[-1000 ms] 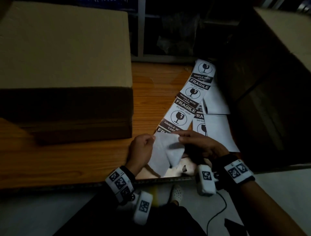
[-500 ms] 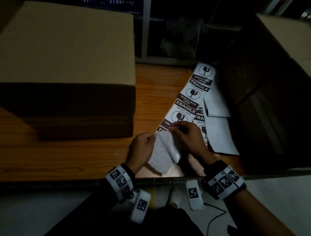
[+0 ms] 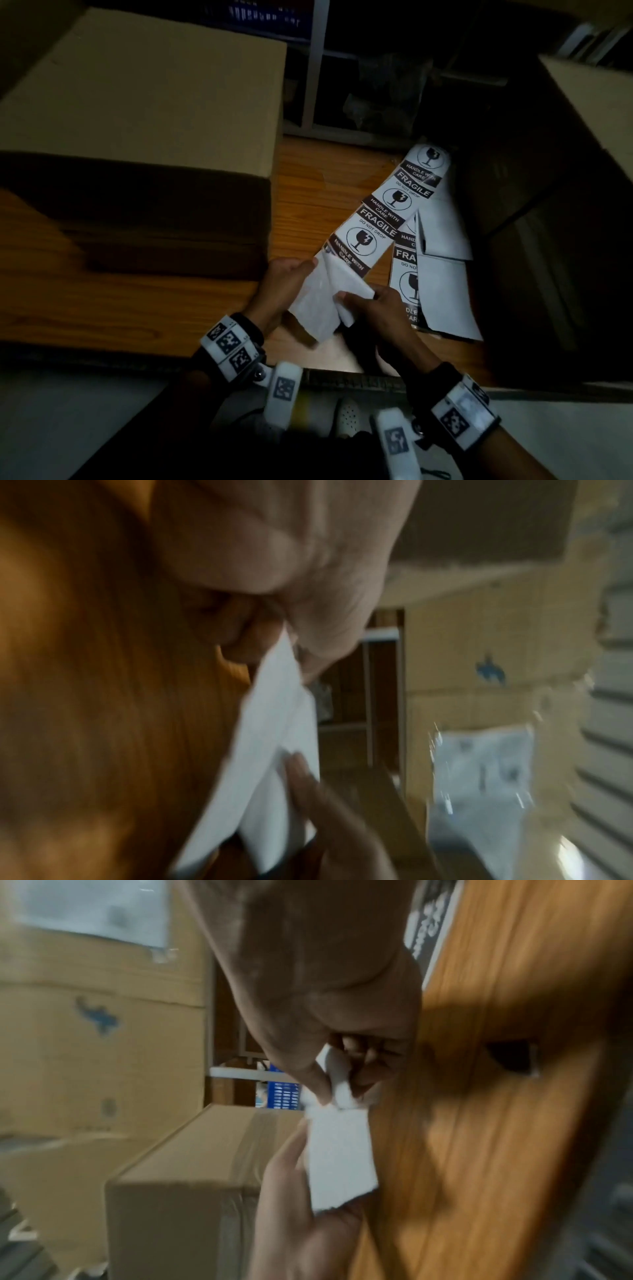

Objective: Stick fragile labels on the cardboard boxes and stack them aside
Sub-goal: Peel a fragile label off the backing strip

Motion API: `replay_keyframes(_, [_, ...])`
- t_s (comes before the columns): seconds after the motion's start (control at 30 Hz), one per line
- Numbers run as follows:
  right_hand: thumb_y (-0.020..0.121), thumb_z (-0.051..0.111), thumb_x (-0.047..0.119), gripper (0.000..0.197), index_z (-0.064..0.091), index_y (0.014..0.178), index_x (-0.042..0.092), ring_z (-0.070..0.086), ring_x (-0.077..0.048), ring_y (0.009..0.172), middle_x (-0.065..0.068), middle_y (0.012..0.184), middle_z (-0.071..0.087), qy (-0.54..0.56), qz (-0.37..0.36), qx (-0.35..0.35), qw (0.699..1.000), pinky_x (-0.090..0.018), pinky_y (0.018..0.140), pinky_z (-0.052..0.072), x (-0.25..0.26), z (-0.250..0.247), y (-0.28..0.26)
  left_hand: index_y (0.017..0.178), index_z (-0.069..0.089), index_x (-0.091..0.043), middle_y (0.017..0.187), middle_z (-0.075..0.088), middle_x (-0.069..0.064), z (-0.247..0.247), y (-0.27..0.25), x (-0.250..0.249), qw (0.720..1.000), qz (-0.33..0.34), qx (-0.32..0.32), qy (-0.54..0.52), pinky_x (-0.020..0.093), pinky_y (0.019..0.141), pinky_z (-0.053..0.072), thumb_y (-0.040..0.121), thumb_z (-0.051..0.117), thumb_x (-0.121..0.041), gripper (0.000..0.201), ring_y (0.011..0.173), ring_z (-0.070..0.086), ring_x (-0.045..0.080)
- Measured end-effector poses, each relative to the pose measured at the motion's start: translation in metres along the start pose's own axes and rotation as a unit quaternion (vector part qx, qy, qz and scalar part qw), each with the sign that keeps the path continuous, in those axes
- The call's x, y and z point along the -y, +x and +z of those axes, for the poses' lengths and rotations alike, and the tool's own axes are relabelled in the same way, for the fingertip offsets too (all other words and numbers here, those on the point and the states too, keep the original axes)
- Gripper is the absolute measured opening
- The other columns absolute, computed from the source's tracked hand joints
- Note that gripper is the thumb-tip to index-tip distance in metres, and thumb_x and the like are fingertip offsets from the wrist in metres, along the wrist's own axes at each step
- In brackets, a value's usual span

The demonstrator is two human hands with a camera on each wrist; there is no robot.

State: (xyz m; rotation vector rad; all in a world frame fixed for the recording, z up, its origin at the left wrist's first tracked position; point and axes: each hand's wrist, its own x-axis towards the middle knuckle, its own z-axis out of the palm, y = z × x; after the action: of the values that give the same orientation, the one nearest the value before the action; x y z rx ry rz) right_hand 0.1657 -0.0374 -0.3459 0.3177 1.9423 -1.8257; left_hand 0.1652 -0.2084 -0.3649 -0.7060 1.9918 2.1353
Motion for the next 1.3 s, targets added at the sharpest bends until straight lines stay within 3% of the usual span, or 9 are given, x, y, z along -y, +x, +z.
replay_keyframes(0.13, [0.086,0.067,0.012,0.017,0.072,0.099,0.002,0.067,-0.044,0.090,-0.028,0.100,0.070,0.075,0.008,0.040,0.996,-0.054,0.080,0.053,0.004,-0.005,0.010,0.124,0.061,-0.017,0.121,0.068,0.011,-0.005,-0.025,-0.009,0.960,-0.086,0.101,-0.247,0.051,0.098,0.048,0.092,0.048,-0.053,0.050,0.112,0.064,0.030])
replay_keyframes(0.27, [0.091,0.064,0.013,0.017,0.070,0.105,0.007,0.071,-0.036,0.090,-0.015,0.097,0.074,0.073,-0.042,0.044,0.995,-0.055,0.080,0.058,0.009,-0.012,0.022,0.120,0.058,-0.013,0.119,0.065,0.014,0.016,-0.044,0.003,0.950,-0.071,-0.047,-0.299,0.052,0.091,0.050,0.075,0.043,-0.065,0.070,0.110,0.062,0.032])
replay_keyframes(0.47, [0.086,0.069,0.028,0.016,0.074,0.090,0.013,0.072,-0.016,0.077,0.000,0.083,0.076,-0.102,-0.168,0.038,0.980,-0.042,0.072,0.059,0.001,-0.008,0.033,0.108,0.068,-0.022,0.103,0.075,-0.005,0.072,-0.065,0.025,0.972,0.060,-0.183,-0.134,0.038,0.087,0.055,0.068,0.076,-0.048,0.049,0.098,0.070,0.013])
replay_keyframes(0.6, [0.085,0.072,0.029,0.018,0.076,0.090,0.013,0.074,-0.018,0.079,0.000,0.086,0.077,-0.111,-0.163,0.082,0.977,-0.044,0.075,0.060,0.003,-0.004,0.031,0.093,0.066,-0.028,0.098,0.072,-0.006,0.065,-0.052,0.032,0.944,0.057,-0.291,-0.142,0.031,0.077,0.059,0.088,0.071,-0.029,0.007,0.086,0.071,0.005])
replay_keyframes(0.73, [0.082,0.078,0.023,0.028,0.074,0.099,0.002,0.071,-0.036,0.095,-0.016,0.102,0.074,-0.030,-0.094,0.193,0.976,-0.053,0.088,0.055,0.013,-0.003,0.029,0.092,0.071,-0.019,0.091,0.076,0.005,0.040,-0.046,0.030,0.954,0.064,-0.258,-0.138,0.037,0.070,0.058,0.092,0.066,-0.022,0.005,0.087,0.072,0.027])
replay_keyframes(0.9, [0.083,0.067,0.005,0.013,0.069,0.091,-0.006,0.071,-0.016,0.068,-0.011,0.081,0.075,0.018,-0.055,0.256,0.965,-0.021,0.061,0.054,0.028,-0.010,0.028,0.103,0.071,-0.014,0.094,0.076,0.006,0.025,-0.042,0.025,0.967,0.076,-0.178,-0.165,0.031,0.063,0.057,0.094,0.062,-0.012,0.013,0.085,0.073,0.024])
replay_keyframes(1.03, [0.083,0.068,0.014,0.015,0.071,0.083,-0.001,0.070,-0.016,0.066,-0.011,0.078,0.075,0.021,-0.076,0.216,0.973,-0.022,0.062,0.054,0.018,-0.006,0.025,0.108,0.070,-0.005,0.097,0.075,0.008,0.028,-0.039,0.024,0.965,0.104,-0.183,-0.156,0.031,0.068,0.059,0.092,0.065,-0.010,0.018,0.089,0.072,0.022])
replay_keyframes(1.2, [0.069,0.071,0.055,0.056,0.066,0.088,0.002,0.067,-0.025,0.071,-0.012,0.078,0.069,0.061,-0.037,0.155,0.985,-0.041,0.075,0.055,0.009,-0.008,0.020,0.105,0.069,-0.009,0.097,0.074,0.005,0.031,-0.034,0.023,0.959,0.118,-0.214,-0.142,0.029,0.067,0.056,0.090,0.068,-0.015,0.015,0.086,0.072,0.017])
replay_keyframes(1.3, [0.081,0.066,0.042,0.034,0.064,0.075,0.008,0.064,-0.012,0.060,0.001,0.064,0.065,0.051,-0.081,0.131,0.987,-0.026,0.063,0.053,0.017,-0.006,0.013,0.111,0.068,-0.009,0.100,0.074,0.002,0.030,-0.032,0.020,0.963,0.139,-0.206,-0.109,0.031,0.076,0.057,0.091,0.067,-0.019,0.022,0.091,0.071,0.016])
